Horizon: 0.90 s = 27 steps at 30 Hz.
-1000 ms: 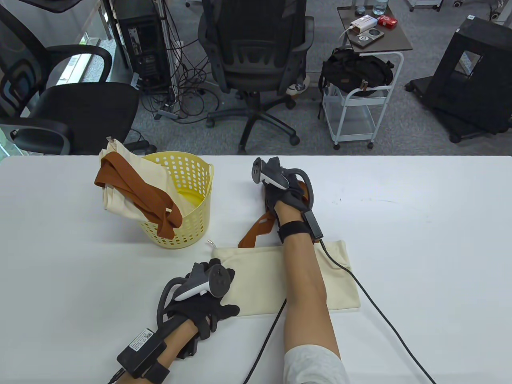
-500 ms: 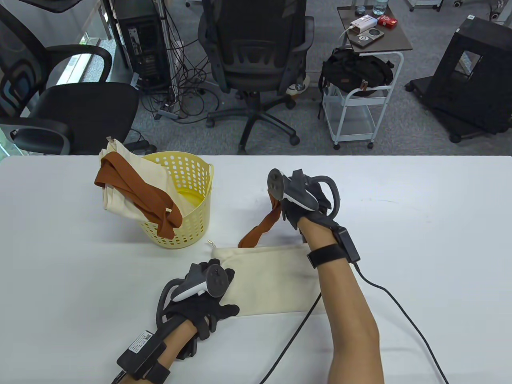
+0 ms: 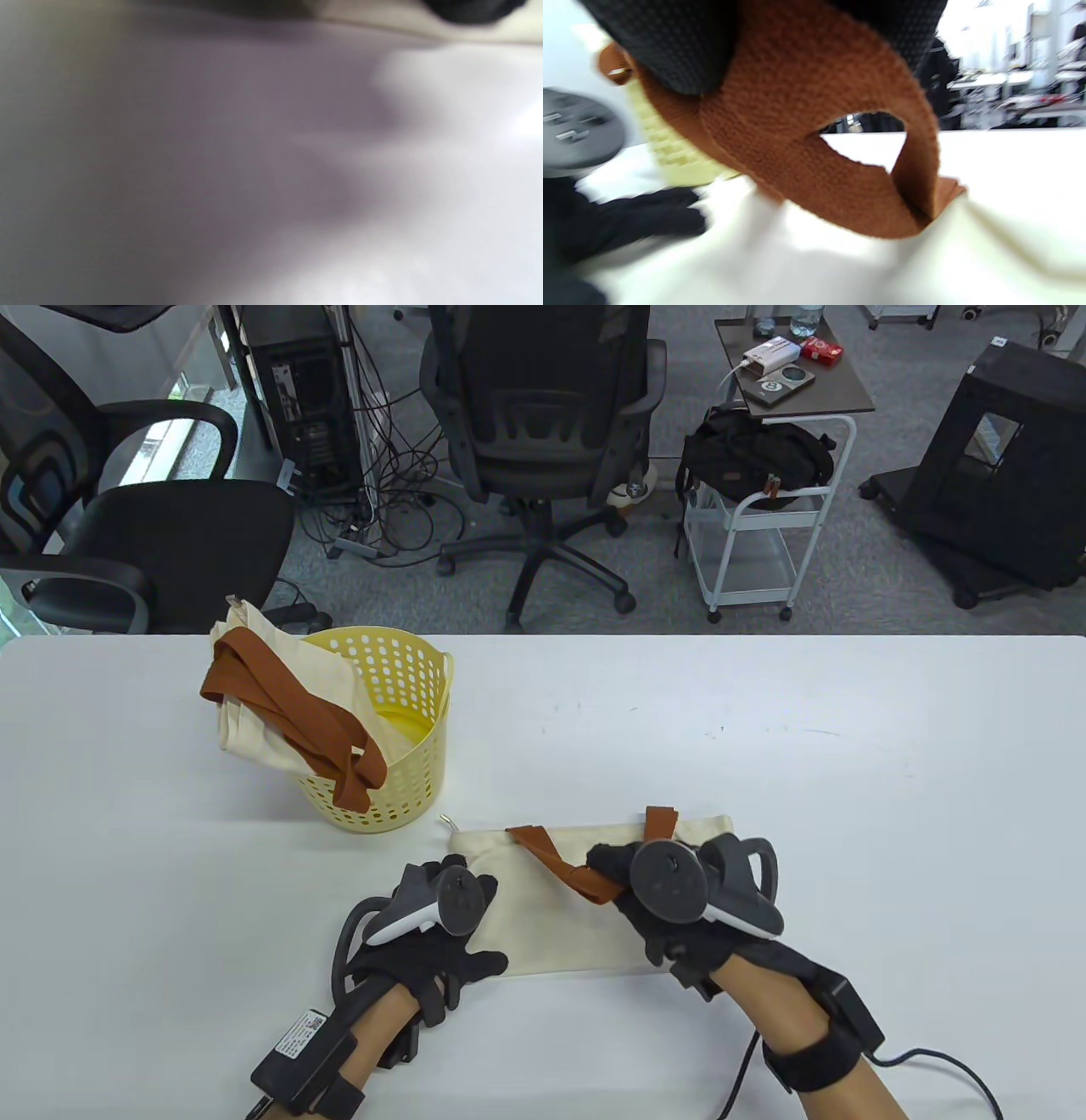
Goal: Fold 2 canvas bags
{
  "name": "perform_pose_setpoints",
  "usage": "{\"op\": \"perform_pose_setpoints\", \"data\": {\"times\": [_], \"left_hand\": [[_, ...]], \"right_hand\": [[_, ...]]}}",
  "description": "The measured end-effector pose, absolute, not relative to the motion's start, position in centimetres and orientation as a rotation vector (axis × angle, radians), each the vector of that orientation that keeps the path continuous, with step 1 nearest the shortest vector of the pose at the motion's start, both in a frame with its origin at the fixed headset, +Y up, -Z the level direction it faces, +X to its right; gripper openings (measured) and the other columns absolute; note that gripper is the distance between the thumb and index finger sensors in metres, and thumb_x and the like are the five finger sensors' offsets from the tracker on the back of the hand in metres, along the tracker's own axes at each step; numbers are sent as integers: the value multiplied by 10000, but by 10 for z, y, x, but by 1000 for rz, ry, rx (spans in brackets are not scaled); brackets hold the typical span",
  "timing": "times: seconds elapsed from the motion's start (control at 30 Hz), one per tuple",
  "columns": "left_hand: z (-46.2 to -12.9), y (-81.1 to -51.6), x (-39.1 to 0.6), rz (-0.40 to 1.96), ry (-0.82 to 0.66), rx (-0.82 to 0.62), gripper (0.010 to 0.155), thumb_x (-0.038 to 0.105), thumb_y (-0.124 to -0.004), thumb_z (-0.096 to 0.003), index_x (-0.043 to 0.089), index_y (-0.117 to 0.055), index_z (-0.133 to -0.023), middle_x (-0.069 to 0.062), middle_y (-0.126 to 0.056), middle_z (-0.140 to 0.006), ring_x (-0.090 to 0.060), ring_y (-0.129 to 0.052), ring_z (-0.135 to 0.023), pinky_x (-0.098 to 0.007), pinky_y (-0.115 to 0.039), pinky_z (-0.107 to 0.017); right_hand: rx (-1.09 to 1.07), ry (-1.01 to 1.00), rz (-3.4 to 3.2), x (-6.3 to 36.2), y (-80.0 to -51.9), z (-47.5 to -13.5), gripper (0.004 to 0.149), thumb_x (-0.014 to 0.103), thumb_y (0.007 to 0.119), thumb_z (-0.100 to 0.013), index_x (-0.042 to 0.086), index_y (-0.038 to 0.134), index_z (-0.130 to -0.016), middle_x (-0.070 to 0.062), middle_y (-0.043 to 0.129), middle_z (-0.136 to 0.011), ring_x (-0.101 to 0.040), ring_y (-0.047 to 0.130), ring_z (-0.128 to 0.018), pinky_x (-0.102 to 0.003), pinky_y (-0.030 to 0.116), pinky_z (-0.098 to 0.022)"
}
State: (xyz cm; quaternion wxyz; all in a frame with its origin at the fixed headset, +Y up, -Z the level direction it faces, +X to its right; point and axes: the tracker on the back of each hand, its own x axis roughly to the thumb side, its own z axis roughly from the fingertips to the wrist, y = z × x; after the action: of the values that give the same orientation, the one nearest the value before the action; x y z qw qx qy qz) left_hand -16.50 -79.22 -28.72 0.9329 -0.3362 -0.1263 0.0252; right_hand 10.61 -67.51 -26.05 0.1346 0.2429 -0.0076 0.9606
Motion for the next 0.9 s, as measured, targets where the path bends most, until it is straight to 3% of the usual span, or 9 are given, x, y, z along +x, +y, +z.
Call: {"op": "perform_pose_setpoints", "data": {"times": [0.1, 0.33, 0.57, 0.73, 0.9], "left_hand": [[-287, -792, -165, 51, -258, -690, 907, 656, -682, -366, 426, -111, -1032, -4, 137, -1081, -352, 43, -1079, -597, -86, -773], [-287, -791, -165, 51, -258, -690, 907, 656, -683, -366, 427, -111, -1032, -5, 137, -1080, -352, 44, -1079, -597, -86, -773], [-287, -791, -165, 54, -260, -686, 908, 655, -684, -366, 424, -114, -1034, -6, 133, -1083, -353, 40, -1080, -598, -88, -772], [-287, -790, -165, 55, -258, -680, 916, 652, -695, -365, 422, -116, -1038, -12, 119, -1091, -357, 24, -1085, -601, -101, -775], [-287, -791, -165, 56, -259, -680, 916, 653, -693, -365, 422, -114, -1037, -11, 120, -1090, -357, 28, -1084, -602, -97, -775]], "right_hand": [[814, 130, 2756, 102, -705, -242, 440, 324, 893, -428, 294, 826, -862, 5, 994, -764, -187, 1050, -580, -429, 862, -495], [978, 233, 2909, 90, -754, -224, 486, 319, 900, -422, 278, 788, -894, -11, 962, -808, -207, 1027, -628, -441, 840, -524], [1079, 205, 2960, 89, -746, -212, 641, 527, 876, -377, 299, 723, -957, 2, 870, -953, -244, 942, -818, -473, 782, -631], [838, 188, 2703, 132, -727, -237, 629, 577, 816, -394, 300, 739, -953, -17, 820, -1008, -301, 853, -908, -526, 720, -675], [354, -87, 2815, 186, -730, -260, 523, 406, 784, -469, 266, 722, -969, -64, 726, -1067, -361, 691, -1001, -568, 585, -740]]}}
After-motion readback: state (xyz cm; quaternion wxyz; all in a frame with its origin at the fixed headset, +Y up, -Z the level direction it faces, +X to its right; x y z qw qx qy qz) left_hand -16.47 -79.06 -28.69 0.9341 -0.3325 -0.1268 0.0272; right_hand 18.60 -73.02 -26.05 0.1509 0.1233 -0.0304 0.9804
